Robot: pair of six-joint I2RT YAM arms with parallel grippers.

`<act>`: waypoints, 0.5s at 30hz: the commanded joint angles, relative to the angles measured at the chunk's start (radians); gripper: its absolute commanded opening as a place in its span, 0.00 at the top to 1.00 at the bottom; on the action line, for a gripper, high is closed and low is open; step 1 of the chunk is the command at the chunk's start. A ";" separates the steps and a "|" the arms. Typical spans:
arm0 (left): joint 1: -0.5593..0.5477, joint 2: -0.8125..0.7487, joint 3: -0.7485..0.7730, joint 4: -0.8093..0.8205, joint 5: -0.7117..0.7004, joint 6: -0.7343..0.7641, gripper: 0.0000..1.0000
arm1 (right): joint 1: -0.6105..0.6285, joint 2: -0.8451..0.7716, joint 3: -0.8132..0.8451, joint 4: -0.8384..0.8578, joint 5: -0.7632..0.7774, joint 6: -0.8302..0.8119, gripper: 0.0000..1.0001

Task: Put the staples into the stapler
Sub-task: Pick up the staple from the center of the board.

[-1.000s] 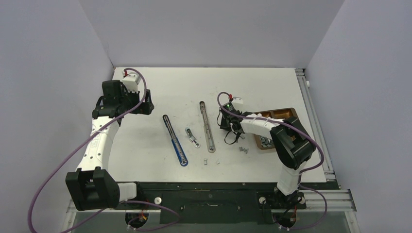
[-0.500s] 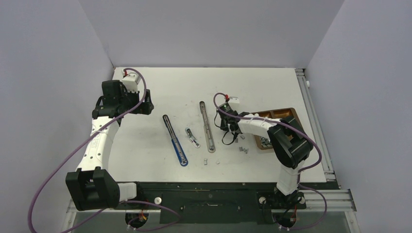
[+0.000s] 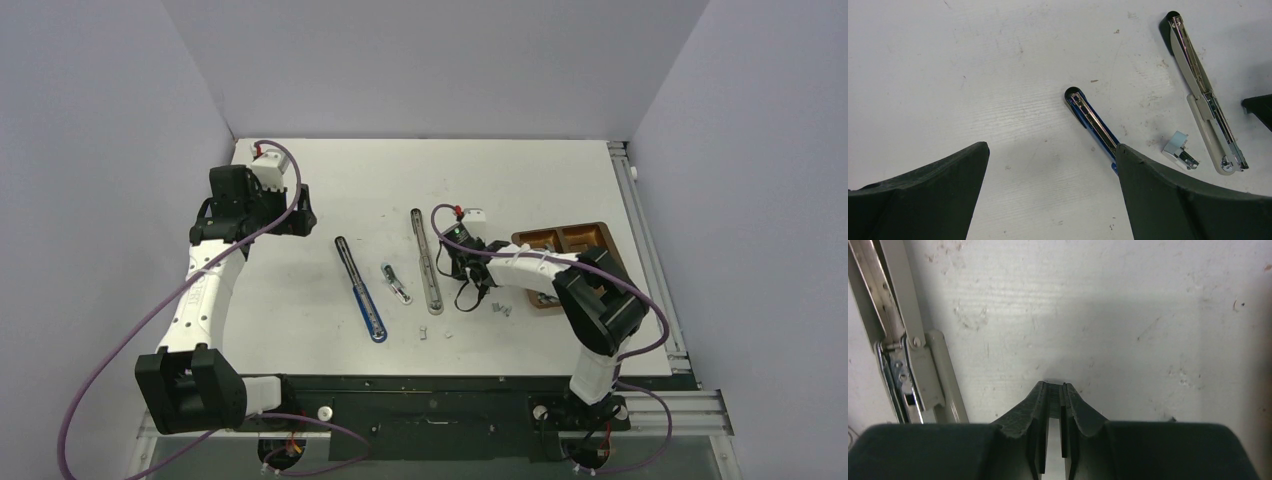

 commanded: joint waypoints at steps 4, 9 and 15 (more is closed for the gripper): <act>0.006 -0.028 0.023 0.029 0.006 -0.005 0.04 | 0.072 -0.148 -0.076 -0.081 0.060 -0.010 0.91; 0.007 -0.032 0.025 0.022 0.010 -0.005 0.04 | 0.102 -0.254 -0.108 -0.124 0.058 0.000 0.91; 0.007 -0.040 0.002 0.017 0.016 -0.007 0.04 | 0.178 -0.352 -0.107 -0.118 0.027 -0.004 0.91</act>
